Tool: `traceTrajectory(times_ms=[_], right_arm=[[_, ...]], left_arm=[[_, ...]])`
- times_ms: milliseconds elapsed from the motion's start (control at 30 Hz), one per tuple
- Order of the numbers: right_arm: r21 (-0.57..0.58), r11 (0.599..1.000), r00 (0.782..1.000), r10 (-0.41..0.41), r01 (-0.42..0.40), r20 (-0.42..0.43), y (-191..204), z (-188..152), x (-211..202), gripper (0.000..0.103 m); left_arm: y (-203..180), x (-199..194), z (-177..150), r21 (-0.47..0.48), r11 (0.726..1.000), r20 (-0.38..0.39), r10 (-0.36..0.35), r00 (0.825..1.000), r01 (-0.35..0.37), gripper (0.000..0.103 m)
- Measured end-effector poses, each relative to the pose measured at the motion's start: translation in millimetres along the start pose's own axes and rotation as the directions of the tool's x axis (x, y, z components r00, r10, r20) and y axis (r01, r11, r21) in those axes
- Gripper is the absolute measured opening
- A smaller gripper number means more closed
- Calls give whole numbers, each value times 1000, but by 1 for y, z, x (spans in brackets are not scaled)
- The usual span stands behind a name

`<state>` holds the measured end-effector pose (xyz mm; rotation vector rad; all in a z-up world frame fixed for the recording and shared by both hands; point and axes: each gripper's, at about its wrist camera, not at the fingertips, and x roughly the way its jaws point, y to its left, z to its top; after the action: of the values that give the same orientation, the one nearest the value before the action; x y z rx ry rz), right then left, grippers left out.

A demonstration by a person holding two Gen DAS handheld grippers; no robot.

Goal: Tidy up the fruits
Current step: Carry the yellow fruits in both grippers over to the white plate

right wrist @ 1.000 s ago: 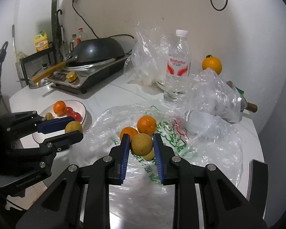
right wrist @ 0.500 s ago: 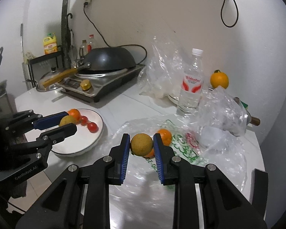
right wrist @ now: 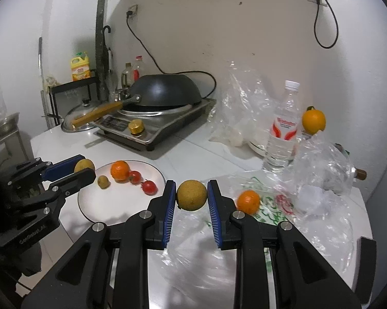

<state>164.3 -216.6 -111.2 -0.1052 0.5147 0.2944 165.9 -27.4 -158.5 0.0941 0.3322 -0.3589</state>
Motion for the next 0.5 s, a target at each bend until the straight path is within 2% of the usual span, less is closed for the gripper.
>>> traceTrajectory(times_ms=[200, 500], right_arm=[[-13, 999, 999, 37, -37, 1, 15, 2, 11, 27], [-23, 997, 997, 71, -71, 3, 32, 5, 26, 27]], left_arm=[[26, 3, -15, -46, 997, -22, 64, 998, -65, 25], [53, 5, -31, -75, 991, -29, 107, 994, -109, 25]])
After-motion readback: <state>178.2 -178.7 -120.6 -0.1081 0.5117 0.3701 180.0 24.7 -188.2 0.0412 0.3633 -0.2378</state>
